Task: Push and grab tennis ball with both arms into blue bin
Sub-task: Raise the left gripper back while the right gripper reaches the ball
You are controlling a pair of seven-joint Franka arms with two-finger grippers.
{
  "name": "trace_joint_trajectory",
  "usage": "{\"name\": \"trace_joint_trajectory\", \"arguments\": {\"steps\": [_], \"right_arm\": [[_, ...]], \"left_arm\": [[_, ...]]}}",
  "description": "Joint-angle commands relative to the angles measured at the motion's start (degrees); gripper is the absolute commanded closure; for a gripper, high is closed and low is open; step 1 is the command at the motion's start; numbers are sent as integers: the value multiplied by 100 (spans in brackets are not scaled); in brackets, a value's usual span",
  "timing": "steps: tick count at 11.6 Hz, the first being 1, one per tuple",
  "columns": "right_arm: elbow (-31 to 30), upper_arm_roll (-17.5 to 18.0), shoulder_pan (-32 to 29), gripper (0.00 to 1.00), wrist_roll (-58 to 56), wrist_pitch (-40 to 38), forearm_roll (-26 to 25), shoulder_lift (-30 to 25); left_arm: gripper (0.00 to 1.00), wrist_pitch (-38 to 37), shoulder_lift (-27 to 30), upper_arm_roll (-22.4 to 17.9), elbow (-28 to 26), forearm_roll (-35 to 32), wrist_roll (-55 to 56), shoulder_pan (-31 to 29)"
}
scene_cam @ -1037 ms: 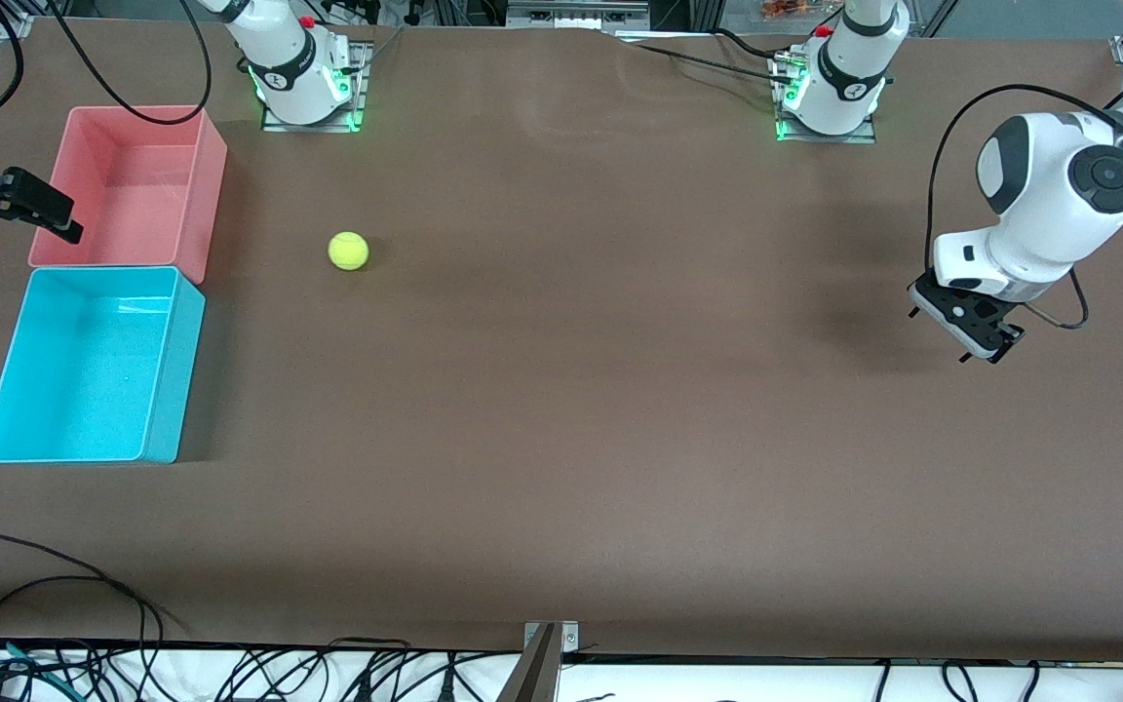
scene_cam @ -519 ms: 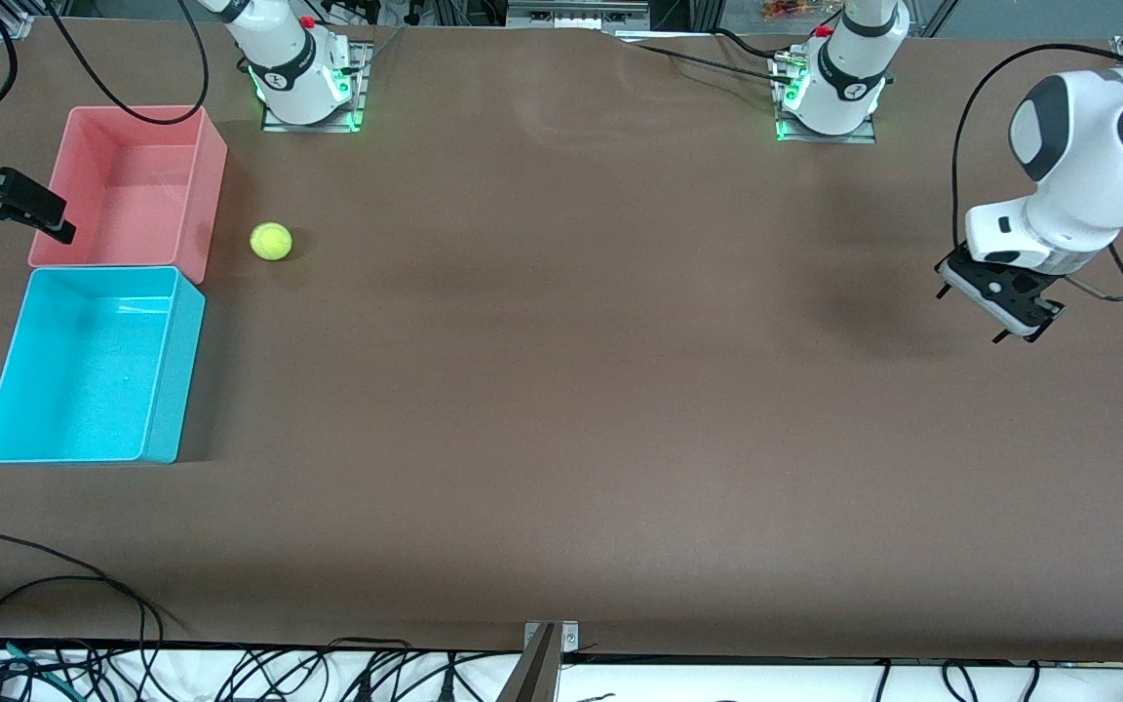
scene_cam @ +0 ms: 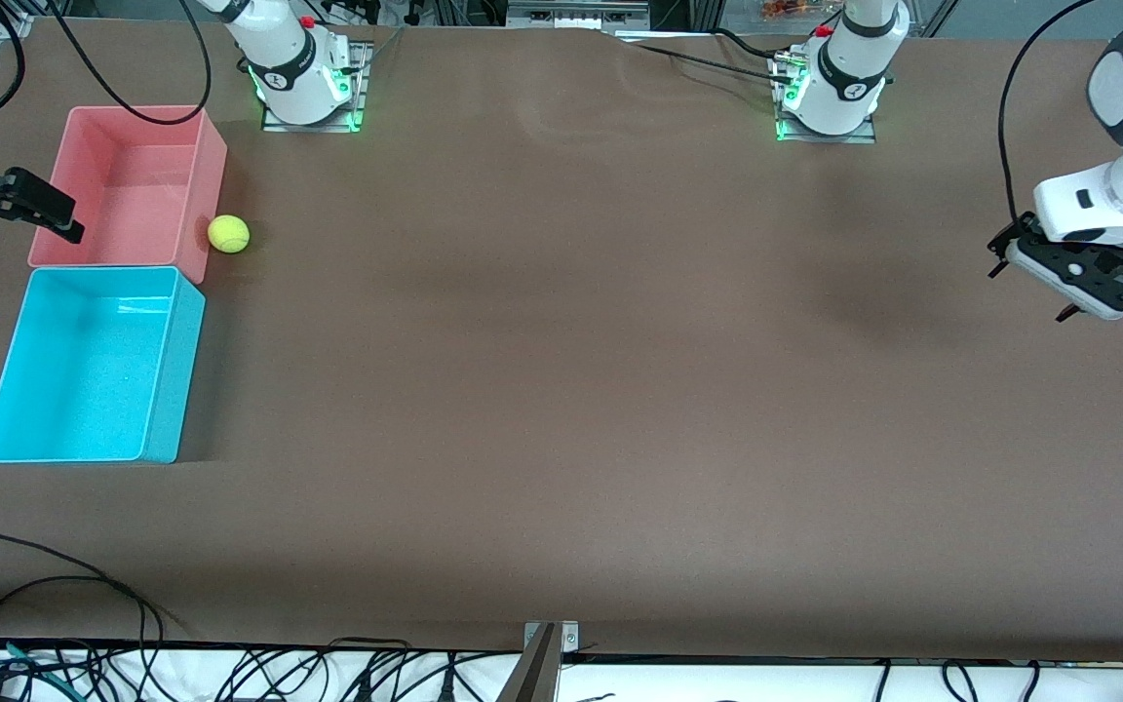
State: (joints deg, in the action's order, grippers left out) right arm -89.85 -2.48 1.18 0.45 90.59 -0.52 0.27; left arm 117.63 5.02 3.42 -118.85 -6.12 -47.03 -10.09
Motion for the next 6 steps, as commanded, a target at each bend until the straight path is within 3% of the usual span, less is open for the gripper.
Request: {"name": "trace_joint_trajectory", "arguments": {"steps": [1, 6], "right_arm": [[81, 2, 93, 0, 43, -155, -27, 17], [-164, 98, 119, 0, -26, -718, -71, -27]], "left_arm": [[0, -1081, 8, -43, 764, -126, 807, 68], [0, -2296, 17, 88, 1784, -91, 1836, 227]]}}
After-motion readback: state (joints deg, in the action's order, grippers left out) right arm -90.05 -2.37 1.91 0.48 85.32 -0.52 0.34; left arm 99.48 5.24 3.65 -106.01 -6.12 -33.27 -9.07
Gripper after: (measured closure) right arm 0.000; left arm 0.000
